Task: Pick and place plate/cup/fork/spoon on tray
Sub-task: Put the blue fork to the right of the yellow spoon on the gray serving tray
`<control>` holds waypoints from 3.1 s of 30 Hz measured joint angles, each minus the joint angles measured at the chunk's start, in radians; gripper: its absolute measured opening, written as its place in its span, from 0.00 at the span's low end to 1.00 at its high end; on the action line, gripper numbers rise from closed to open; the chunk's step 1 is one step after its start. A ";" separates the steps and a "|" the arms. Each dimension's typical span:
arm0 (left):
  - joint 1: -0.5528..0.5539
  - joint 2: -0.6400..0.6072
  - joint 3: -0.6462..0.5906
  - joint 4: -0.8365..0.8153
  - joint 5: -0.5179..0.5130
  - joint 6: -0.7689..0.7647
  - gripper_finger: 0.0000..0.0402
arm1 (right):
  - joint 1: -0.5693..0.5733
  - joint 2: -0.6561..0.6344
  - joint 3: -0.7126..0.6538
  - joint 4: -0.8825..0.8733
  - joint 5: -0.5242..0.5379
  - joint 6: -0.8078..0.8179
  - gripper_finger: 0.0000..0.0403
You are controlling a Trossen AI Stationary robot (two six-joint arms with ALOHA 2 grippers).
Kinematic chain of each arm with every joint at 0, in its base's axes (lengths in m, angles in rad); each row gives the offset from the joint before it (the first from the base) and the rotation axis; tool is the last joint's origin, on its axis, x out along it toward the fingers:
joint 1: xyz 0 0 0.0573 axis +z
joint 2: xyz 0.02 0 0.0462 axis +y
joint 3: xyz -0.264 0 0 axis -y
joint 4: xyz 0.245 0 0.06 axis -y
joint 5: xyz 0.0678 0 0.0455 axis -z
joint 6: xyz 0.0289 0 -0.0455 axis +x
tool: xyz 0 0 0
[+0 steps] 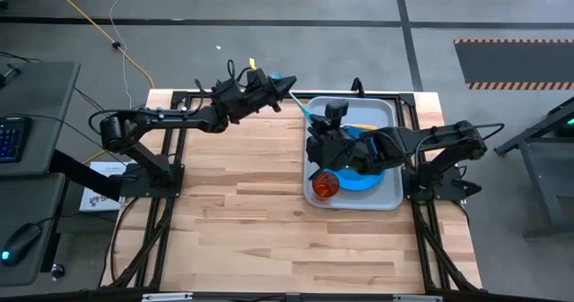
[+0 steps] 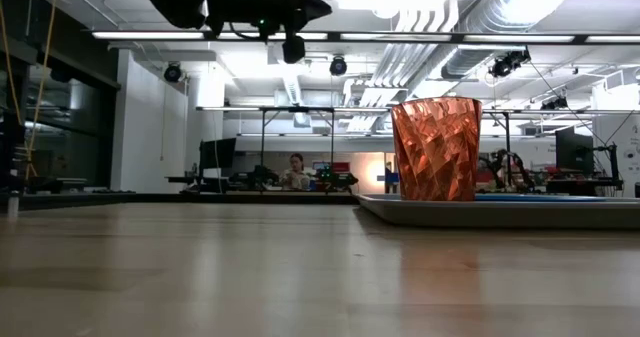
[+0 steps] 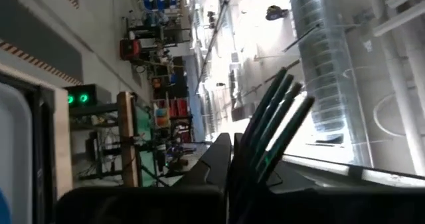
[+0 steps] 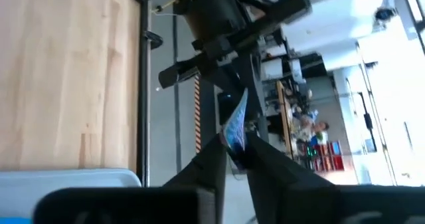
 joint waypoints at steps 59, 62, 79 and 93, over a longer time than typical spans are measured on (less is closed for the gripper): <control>-0.099 -0.083 -0.003 0.108 -0.325 0.507 0.00 | -0.261 -0.247 -0.889 1.504 -0.713 1.630 0.48; -0.099 -0.083 -0.003 0.102 -0.326 0.505 0.00 | -0.261 -0.247 -0.878 1.499 -0.714 1.624 0.41; -0.093 -0.083 -0.002 0.094 -0.275 0.507 0.00 | -0.262 -0.247 -0.878 1.446 -0.732 1.633 0.01; 0.058 -0.119 -0.002 0.090 0.159 0.487 0.41 | -0.311 -0.528 -0.878 1.113 -0.654 1.511 0.00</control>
